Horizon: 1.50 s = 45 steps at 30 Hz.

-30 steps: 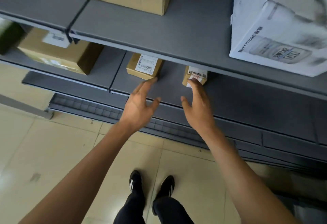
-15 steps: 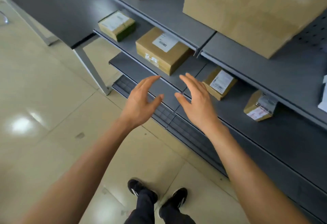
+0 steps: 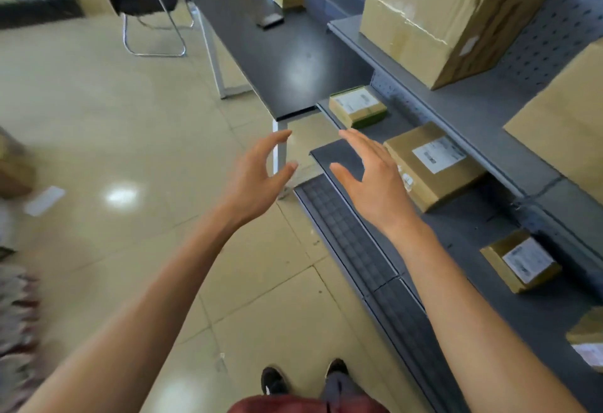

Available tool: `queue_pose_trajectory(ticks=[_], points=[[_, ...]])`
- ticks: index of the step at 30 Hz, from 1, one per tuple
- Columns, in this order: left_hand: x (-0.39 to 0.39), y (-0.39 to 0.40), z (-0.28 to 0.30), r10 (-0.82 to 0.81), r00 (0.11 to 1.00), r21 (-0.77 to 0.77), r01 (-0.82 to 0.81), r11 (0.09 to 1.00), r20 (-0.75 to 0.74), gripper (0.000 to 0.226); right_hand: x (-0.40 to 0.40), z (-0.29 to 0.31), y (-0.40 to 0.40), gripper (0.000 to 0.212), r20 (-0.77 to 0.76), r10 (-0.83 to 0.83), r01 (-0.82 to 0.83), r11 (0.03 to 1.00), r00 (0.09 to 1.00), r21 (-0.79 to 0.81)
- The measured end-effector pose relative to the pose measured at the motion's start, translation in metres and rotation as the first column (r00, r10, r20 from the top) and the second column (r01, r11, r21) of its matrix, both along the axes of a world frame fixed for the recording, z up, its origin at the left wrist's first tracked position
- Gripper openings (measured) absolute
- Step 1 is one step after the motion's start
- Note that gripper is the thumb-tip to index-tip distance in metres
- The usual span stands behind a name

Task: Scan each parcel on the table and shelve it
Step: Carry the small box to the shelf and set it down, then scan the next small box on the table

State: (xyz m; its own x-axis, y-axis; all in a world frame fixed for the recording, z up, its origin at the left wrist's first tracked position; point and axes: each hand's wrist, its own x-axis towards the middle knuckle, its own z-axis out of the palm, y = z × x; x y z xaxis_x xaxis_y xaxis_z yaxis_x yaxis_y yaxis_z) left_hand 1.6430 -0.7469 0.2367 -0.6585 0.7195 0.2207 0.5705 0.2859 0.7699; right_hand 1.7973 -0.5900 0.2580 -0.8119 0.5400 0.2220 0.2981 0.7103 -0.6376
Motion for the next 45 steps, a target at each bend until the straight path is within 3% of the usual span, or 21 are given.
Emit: queue_pose_trajectory(ticks=[8, 21, 33, 45], points=[[-0.078, -0.040, -0.001, 0.207, 0.978, -0.005, -0.207, 0.978, -0.020, 0.049, -0.100, -0.002, -0.012, 0.057, -0.007, 0.146, -0.146, 0.989, 0.989, -0.008], [-0.221, 0.049, 0.018, 0.296, 0.954, -0.052, -0.298, 0.953, -0.042, 0.050, -0.270, 0.003, 0.092, 0.055, -0.007, 0.248, -0.248, 0.969, 0.969, 0.016], [-0.354, 0.101, 0.010, 0.340, 0.940, -0.028, -0.340, 0.940, -0.034, 0.051, -0.409, 0.006, 0.152, 0.055, 0.005, 0.308, -0.308, 0.951, 0.951, 0.023], [-0.563, 0.145, 0.000, 0.270, 0.963, 0.004, -0.270, 0.963, 0.007, 0.050, -0.595, -0.001, 0.190, 0.055, 0.041, 0.237, -0.238, 0.971, 0.971, 0.007]])
